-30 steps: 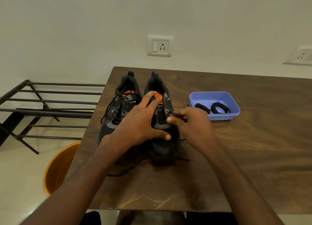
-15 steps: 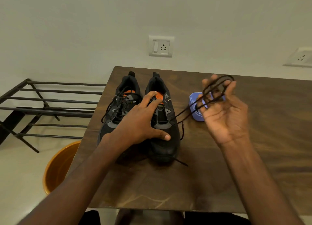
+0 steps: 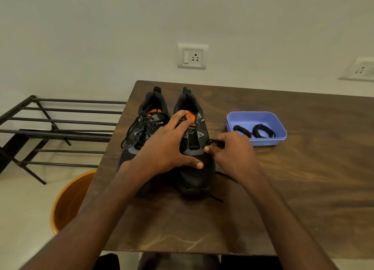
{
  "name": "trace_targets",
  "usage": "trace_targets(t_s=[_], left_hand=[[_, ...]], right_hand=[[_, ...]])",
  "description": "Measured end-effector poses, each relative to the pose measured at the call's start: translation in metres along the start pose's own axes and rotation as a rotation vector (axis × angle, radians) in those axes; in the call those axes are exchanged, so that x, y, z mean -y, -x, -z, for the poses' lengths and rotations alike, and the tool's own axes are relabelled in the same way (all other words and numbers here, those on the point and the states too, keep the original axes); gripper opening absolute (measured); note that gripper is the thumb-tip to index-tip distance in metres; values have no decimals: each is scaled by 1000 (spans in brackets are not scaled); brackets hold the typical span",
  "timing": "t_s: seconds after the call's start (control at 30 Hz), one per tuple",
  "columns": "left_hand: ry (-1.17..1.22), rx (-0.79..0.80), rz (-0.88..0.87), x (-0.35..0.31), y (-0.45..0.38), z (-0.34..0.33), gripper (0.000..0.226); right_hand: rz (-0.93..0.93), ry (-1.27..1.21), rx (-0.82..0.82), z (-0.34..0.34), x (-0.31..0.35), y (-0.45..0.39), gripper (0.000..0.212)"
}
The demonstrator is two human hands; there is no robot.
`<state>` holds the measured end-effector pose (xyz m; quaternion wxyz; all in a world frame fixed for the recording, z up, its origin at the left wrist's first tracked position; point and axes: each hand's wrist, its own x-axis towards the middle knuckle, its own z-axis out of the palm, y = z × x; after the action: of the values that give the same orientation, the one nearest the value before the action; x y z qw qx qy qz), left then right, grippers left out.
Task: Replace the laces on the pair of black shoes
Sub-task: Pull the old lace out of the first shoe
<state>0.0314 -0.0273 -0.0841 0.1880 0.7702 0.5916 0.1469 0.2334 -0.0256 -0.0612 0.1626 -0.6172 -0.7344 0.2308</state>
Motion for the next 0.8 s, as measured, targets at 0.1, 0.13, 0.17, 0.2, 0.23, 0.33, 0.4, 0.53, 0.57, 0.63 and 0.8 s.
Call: trace_targets(t_s=[0.1, 0.13, 0.17, 0.2, 0.23, 0.33, 0.4, 0.53, 0.57, 0.63, 0.8], left_hand=[[16, 9, 4, 1, 0, 0, 129], [23, 18, 10, 2, 0, 1, 130], [28, 25, 15, 2, -1, 1, 131], [30, 29, 19, 2, -1, 2, 131], [29, 30, 21, 2, -1, 2, 131], [25, 34, 20, 1, -2, 1, 131], [27, 35, 19, 1, -2, 1, 131], [27, 19, -5, 3, -2, -1, 130], [25, 15, -10, 3, -1, -1, 130], [25, 10, -10, 3, -1, -1, 129], [55, 17, -12, 1, 0, 0, 127]], right_hand=[[-52, -400, 4, 5, 1, 5, 13], [-94, -746, -22, 10, 1, 6, 12], [-121, -1169, -33, 16, 1, 6, 13], [-114, -1564, -42, 22, -1, 6, 16], [-95, -1866, -53, 28, -4, 4, 19], [-100, -2050, -70, 27, -8, 1, 23], [-128, -1488, -152, 18, -6, 1, 20], [41, -276, -80, -5, -10, -2, 13], [44, -189, -22, -7, -8, -2, 13], [-14, -131, 48, -5, -1, -1, 7], [-76, -156, 36, -3, -2, -2, 13]])
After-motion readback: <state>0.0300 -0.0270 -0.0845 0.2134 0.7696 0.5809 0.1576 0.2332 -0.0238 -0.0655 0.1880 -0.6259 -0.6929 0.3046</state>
